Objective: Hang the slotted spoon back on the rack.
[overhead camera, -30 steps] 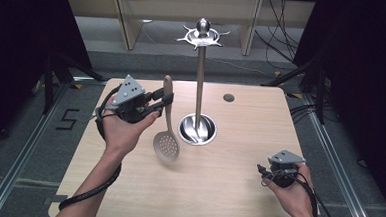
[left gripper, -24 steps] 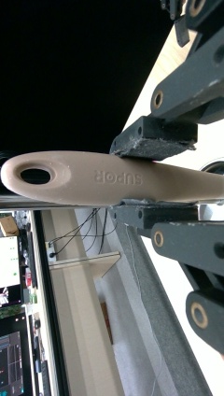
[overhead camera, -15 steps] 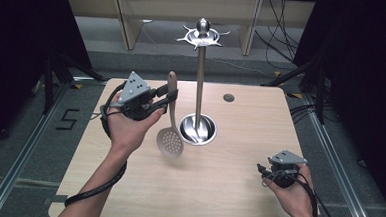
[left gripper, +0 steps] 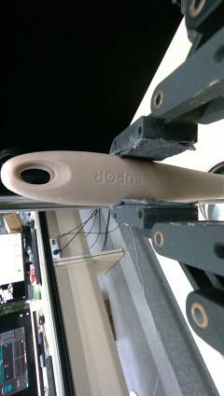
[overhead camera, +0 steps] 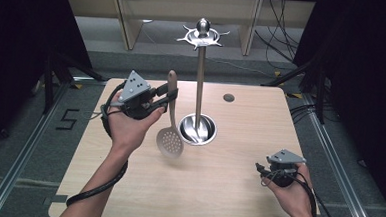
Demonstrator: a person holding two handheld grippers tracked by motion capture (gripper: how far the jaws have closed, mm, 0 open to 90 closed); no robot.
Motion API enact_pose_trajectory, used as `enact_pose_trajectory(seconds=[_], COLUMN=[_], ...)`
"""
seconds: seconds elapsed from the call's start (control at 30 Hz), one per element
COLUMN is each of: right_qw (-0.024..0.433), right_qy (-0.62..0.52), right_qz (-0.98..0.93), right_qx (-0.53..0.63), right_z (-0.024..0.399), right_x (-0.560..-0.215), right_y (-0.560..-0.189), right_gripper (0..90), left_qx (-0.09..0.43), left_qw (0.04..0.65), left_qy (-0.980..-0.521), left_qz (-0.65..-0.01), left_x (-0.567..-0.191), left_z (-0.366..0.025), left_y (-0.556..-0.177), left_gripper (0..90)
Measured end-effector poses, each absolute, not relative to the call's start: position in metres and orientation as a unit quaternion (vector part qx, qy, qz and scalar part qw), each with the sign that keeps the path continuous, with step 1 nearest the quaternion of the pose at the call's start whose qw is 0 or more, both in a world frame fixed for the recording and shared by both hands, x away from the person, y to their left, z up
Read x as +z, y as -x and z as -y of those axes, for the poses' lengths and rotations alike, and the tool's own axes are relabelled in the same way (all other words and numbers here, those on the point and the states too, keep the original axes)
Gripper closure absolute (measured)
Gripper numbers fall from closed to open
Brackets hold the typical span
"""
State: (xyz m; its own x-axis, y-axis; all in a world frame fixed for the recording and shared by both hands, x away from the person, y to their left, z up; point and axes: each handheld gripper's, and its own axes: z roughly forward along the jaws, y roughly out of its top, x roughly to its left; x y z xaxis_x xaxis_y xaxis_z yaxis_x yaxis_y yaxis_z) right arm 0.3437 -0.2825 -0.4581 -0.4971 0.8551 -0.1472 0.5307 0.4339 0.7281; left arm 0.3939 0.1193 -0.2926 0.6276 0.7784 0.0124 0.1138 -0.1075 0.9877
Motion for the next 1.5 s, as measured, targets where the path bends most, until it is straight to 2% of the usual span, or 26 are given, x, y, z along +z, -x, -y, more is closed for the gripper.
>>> enact_pose_trajectory(seconds=[0.53, 0.57, 0.67, 0.8, 1.03, 1.5], right_qw=[0.255, 0.264, 0.252, 0.262, 0.25, 0.263], right_qy=[-0.447, -0.435, -0.443, -0.438, -0.438, -0.429], right_qz=[-0.799, -0.802, -0.802, -0.801, -0.804, -0.807], right_qx=[0.312, 0.311, 0.312, 0.314, 0.316, 0.309], right_z=[0.283, 0.285, 0.286, 0.286, 0.284, 0.285], right_x=[-0.455, -0.456, -0.455, -0.457, -0.457, -0.456], right_y=[-0.341, -0.343, -0.342, -0.343, -0.343, -0.343], right_gripper=[52.3, 52.2, 52.2, 52.1, 52.1, 52.1], left_qx=[0.283, 0.283, 0.285, 0.289, 0.292, 0.291], left_qw=[0.576, 0.576, 0.575, 0.573, 0.574, 0.575], left_qy=[-0.688, -0.687, -0.688, -0.688, -0.687, -0.685], left_qz=[-0.339, -0.34, -0.34, -0.34, -0.337, -0.34], left_x=[-0.289, -0.289, -0.288, -0.285, -0.28, -0.27], left_z=[-0.111, -0.111, -0.11, -0.108, -0.102, -0.094], left_y=[-0.398, -0.398, -0.399, -0.401, -0.403, -0.406], left_gripper=[68.1, 68.1, 68.1, 68.1, 68.1, 68.1])
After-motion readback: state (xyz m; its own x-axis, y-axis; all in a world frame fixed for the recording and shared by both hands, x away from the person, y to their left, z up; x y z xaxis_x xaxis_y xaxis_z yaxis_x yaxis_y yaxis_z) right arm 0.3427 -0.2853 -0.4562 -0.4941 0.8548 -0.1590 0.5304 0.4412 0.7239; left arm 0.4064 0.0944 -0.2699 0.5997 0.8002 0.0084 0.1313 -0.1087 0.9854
